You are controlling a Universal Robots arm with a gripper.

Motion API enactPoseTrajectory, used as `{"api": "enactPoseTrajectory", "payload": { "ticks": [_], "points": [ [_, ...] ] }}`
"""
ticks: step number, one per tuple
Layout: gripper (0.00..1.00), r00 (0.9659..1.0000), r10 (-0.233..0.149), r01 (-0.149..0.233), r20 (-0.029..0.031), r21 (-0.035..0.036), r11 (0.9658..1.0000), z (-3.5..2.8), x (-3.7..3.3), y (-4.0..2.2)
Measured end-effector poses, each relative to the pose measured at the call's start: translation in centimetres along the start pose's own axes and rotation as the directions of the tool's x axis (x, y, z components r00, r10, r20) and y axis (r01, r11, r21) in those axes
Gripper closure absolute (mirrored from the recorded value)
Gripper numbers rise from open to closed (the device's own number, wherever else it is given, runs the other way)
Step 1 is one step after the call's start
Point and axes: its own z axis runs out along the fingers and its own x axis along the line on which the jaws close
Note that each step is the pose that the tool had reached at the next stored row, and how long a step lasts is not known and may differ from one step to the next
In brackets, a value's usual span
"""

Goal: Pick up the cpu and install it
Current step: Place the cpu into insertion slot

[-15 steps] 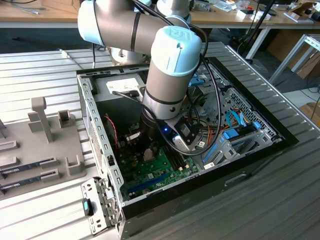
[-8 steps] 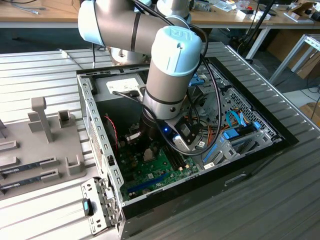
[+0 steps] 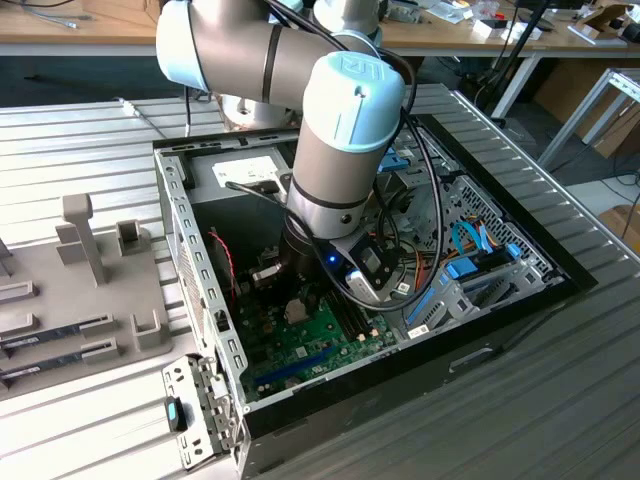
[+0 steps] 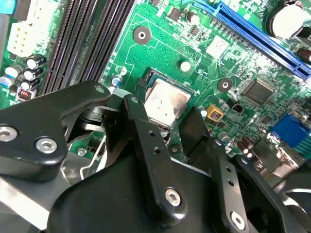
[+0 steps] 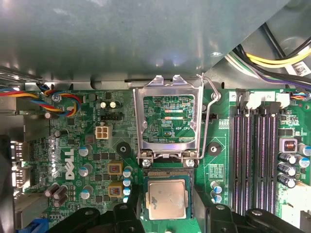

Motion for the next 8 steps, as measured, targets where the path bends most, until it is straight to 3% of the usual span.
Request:
{"api": "enactPoseTrajectory", "payload": {
  "ticks": [1, 8],
  "points": [
    [0.45, 1.0000, 0.000, 0.000, 0.0000, -0.0015, 1.0000, -0.30, 0.01, -0.02],
    [0.45, 0.9998, -0.019, 0.019, -0.0021, -0.0014, 0.9998, -0.30, -0.48, -0.02]
  ]
}}
